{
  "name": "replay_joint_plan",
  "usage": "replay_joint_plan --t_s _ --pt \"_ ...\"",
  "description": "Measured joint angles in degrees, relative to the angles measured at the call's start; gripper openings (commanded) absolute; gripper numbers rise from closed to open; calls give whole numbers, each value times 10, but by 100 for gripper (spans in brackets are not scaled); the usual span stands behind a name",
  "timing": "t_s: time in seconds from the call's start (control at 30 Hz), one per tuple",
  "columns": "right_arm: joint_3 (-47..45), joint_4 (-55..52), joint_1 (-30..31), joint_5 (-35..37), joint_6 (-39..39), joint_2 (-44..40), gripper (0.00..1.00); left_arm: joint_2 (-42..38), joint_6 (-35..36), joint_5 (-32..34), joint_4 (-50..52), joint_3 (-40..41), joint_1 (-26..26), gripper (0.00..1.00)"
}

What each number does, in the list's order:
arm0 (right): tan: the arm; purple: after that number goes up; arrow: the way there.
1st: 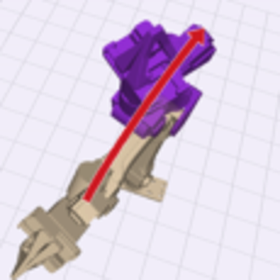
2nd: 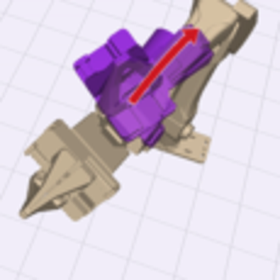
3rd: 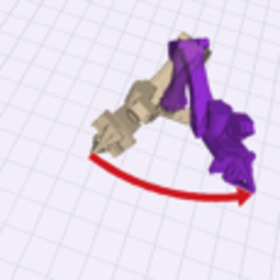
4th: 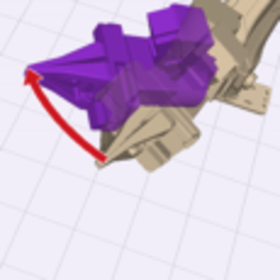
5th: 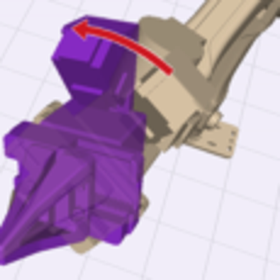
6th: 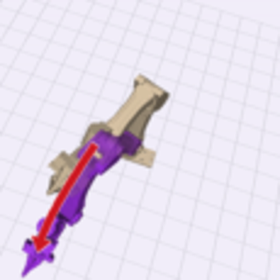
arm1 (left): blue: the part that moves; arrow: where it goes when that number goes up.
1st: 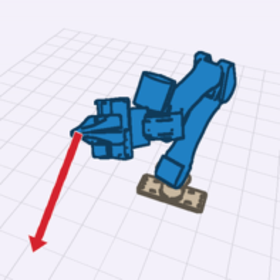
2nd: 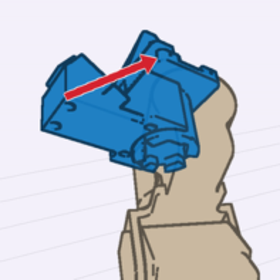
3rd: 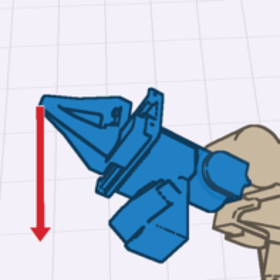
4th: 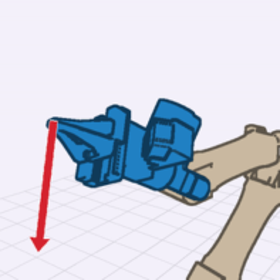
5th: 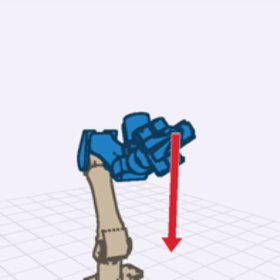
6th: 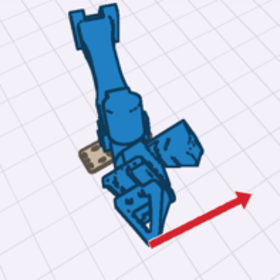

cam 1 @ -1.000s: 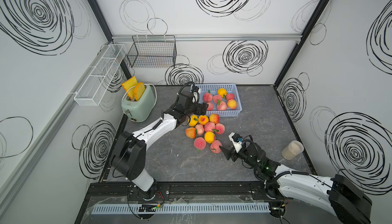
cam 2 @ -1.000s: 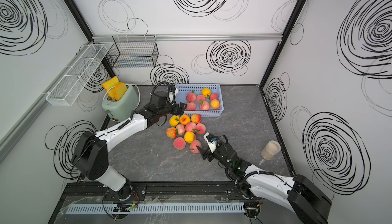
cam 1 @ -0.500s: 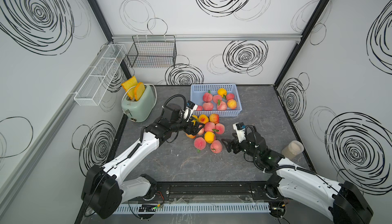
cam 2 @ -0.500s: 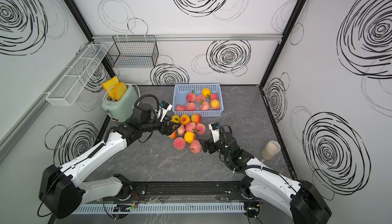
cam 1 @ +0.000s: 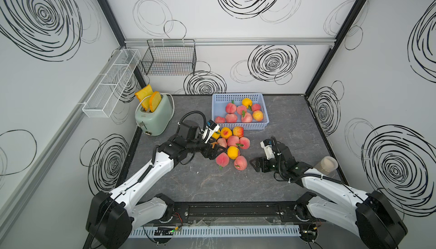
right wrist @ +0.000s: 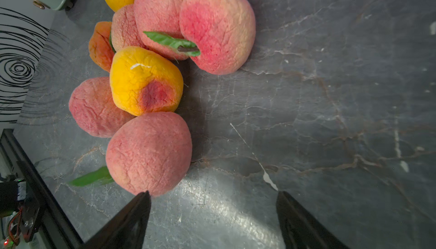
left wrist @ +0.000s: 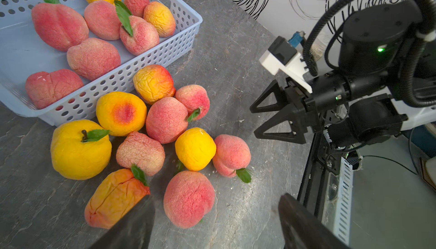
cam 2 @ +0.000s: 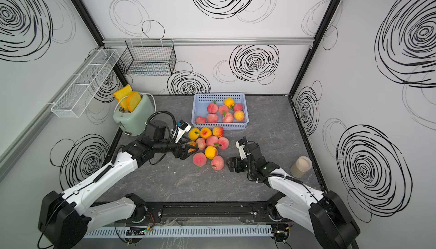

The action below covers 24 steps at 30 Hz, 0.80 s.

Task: Put the peaches into the basket
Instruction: Pick up the peach from the center of the board.

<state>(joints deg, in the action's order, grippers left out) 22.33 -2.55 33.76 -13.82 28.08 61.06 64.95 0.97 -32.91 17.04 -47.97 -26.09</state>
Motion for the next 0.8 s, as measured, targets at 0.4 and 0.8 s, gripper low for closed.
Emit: replay_joint_plan --t_s 0.4,0.8 --pt "35 44 19 -79 9 89 89 -6 3 -5 1 0 0 86" --pt "42 90 32 -100 28 143 94 -7 3 -5 1 0 0 86"
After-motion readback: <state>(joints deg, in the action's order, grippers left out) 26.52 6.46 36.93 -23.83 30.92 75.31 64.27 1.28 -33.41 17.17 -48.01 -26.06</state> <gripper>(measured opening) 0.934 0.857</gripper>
